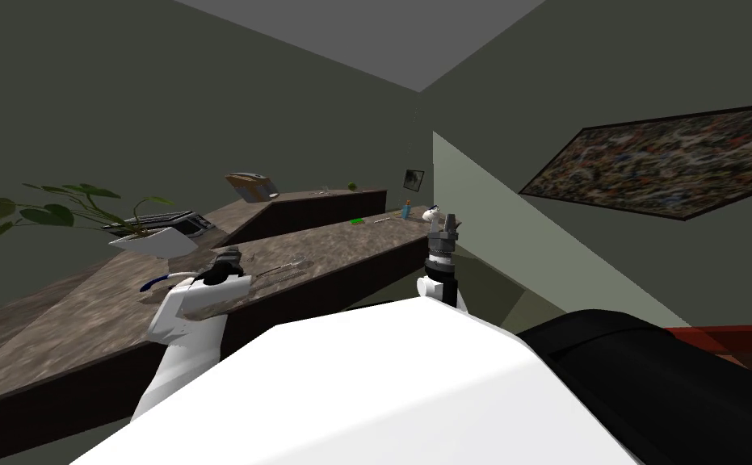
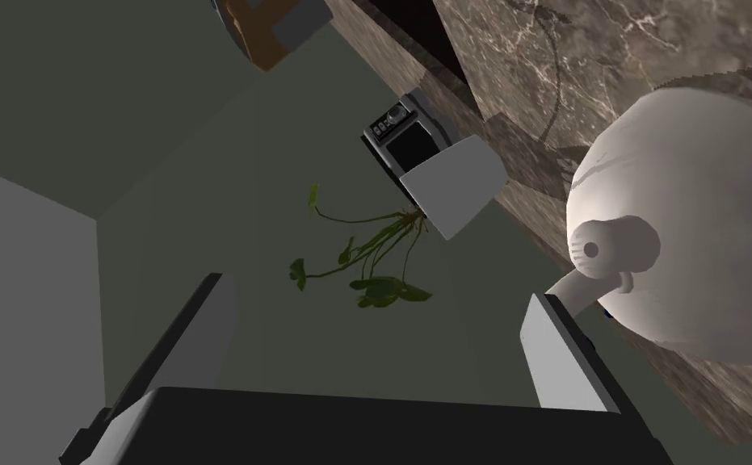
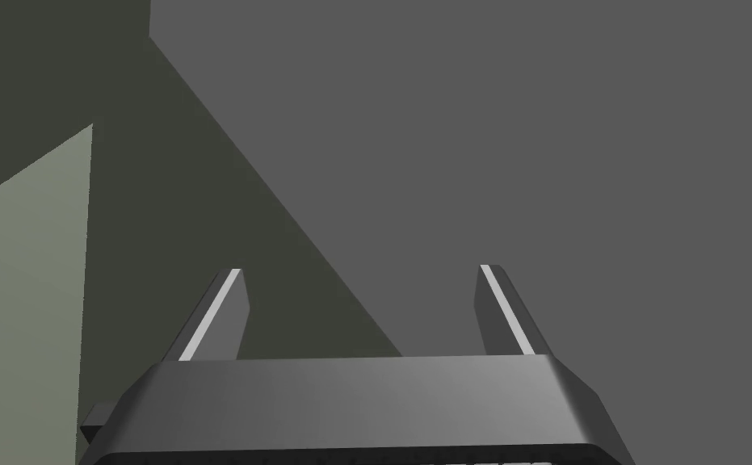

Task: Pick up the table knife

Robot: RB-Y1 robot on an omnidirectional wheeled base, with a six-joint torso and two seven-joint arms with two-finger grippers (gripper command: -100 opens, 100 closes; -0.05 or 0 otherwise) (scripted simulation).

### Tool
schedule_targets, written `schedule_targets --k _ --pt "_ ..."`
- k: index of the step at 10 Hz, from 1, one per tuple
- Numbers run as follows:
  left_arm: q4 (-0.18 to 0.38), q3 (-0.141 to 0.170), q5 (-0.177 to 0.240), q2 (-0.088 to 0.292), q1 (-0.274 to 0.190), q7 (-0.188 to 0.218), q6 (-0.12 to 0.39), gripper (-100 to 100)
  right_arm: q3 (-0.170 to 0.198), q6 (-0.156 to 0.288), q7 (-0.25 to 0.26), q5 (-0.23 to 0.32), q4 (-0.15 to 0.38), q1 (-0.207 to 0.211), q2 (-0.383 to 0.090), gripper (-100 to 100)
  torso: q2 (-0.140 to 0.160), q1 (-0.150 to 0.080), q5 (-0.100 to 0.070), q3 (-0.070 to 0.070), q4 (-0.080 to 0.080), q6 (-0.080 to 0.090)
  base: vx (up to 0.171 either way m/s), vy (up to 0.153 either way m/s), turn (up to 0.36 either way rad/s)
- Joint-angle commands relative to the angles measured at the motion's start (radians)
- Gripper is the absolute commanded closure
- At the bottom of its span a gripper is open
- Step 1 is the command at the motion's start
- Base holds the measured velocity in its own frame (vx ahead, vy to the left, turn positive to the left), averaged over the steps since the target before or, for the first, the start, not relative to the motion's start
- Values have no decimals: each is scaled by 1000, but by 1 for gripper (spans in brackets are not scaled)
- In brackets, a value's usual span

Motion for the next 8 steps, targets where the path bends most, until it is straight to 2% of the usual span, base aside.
schedule_targets --k 1,3,4,6,7,8 --pt "35 13 -9 12 -25 -10 50 -100 0 0 0 0 0 0 0 0 0 0 0 0 0 0 31 -21 -109" --pt "35 13 -9 12 -25 -10 90 -100 0 0 0 0 0 0 0 0 -1 0 0 0 0 0 17 -12 -29" --pt "70 23 -14 23 -49 -19 125 -100 0 0 0 0 0 0 0 0 0 0 0 0 0 0 18 -24 -75" --pt "70 23 -14 23 -49 -19 162 -100 0 0 0 0 0 0 0 0 0 -1 0 0 0 0 18 -12 -33" --pt "104 30 -17 32 -71 -28 202 -100 0 0 0 0 0 0 0 0 0 0 0 0 0 0 23 -17 -82" --pt "104 30 -17 32 -71 -28 231 -100 0 0 0 0 0 0 0 0 0 0 0 0 0 0 21 -15 -45"
